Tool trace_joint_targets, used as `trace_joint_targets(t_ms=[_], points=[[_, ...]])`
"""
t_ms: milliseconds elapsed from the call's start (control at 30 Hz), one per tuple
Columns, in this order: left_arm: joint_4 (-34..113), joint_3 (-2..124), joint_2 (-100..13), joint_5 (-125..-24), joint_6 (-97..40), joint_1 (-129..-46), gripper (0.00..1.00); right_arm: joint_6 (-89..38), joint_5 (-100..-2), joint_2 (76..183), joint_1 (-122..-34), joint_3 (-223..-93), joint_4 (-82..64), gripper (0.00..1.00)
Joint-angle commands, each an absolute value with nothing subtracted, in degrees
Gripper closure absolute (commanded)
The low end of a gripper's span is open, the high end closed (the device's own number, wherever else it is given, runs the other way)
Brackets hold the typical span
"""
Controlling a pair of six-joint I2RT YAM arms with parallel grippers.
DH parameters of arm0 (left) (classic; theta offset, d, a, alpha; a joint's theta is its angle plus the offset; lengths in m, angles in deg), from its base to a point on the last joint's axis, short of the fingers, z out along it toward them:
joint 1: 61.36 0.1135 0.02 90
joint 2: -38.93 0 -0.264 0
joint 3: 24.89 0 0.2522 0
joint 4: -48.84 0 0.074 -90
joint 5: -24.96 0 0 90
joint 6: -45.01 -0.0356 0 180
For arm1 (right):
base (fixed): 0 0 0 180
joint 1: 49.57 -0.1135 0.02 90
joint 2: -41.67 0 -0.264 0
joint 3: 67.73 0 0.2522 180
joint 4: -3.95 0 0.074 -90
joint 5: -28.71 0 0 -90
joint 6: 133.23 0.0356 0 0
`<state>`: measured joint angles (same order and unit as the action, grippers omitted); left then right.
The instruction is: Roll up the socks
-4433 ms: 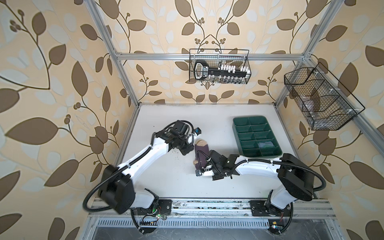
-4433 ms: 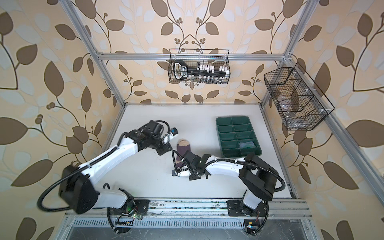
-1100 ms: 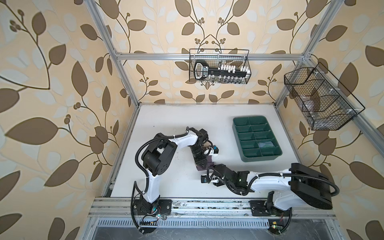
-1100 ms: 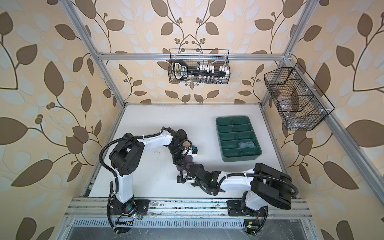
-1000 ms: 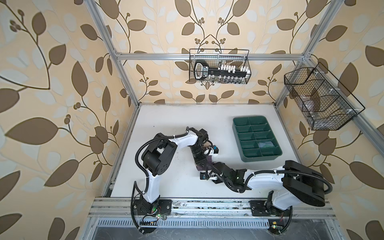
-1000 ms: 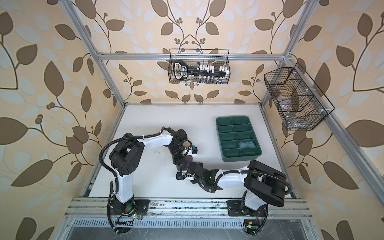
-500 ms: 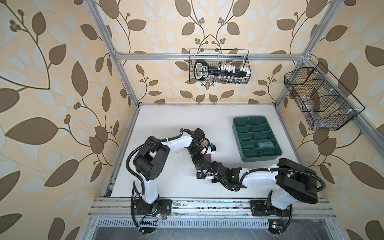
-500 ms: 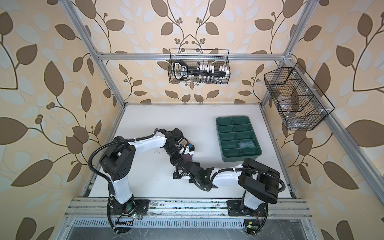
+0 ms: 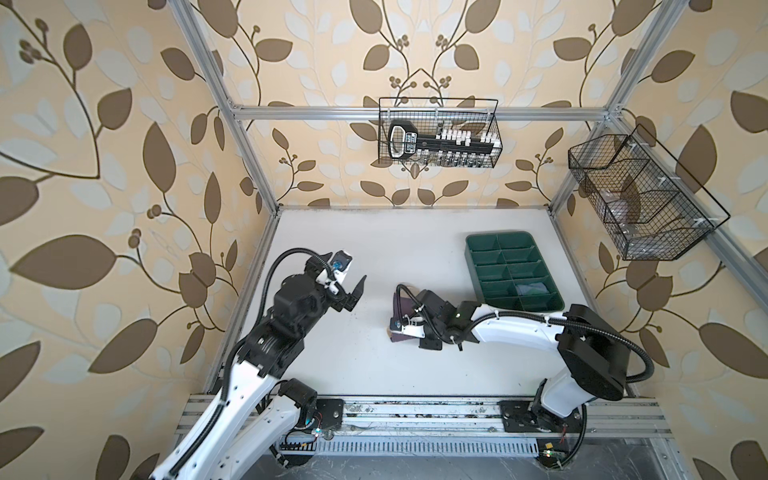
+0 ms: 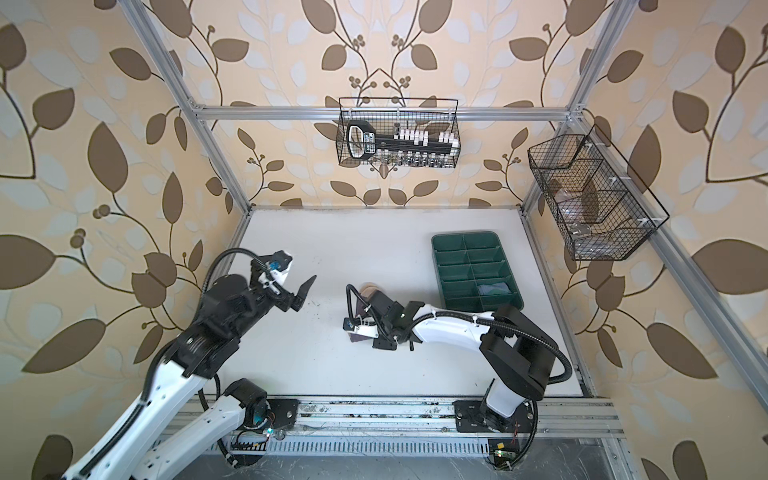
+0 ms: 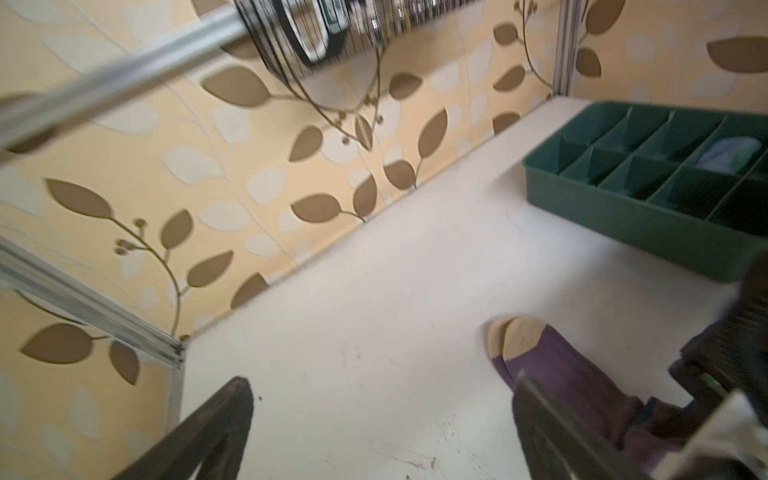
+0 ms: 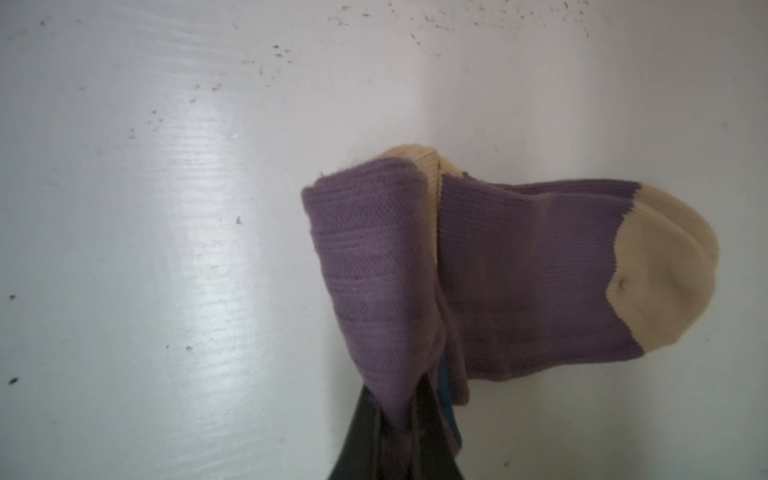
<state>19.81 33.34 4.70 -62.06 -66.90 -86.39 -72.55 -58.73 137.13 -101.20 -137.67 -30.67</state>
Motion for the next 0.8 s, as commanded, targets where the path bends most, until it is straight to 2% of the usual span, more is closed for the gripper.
trace_joint_targets(t_ms=[0,133,233,300,500,567,600,767], points=[[19.2,33.7,6.9,-64.5,-64.2,-86.1,0.01,-69.3,-47.2,141.0,-97.5,-142.2,-41.8,0.96],[10.3,34.6,4.7,-83.2,-67.2,-86.3,0.01,-72.1,-40.0,147.4,-94.0,-148.4,-49.3,0.98],[7.3,34.1,1.0,-90.5,-70.2,-89.7,0.01,-73.4,-35.7,152.4,-91.3,-152.3,-53.8,1.0],[3.9,34.6,-2.4,-87.5,-73.8,-94.8,0.03,-74.0,-35.1,154.7,-89.9,-154.8,-54.5,1.0],[-1.0,33.7,-14.7,-63.1,-84.2,-114.0,0.06,-74.3,-35.9,157.9,-87.9,-157.4,-54.3,0.99],[2.9,31.2,-18.0,-57.8,-86.7,-117.5,0.06,-74.4,-36.0,158.3,-87.7,-157.9,-54.6,0.99],[6.3,29.5,-19.4,-55.5,-88.0,-119.1,0.01,-74.5,-36.1,158.3,-87.7,-158.0,-54.7,0.98],[25.7,22.5,-25.7,-50.3,-89.8,-120.5,0.03,-74.6,-35.9,158.4,-87.7,-158.0,-55.0,0.98]])
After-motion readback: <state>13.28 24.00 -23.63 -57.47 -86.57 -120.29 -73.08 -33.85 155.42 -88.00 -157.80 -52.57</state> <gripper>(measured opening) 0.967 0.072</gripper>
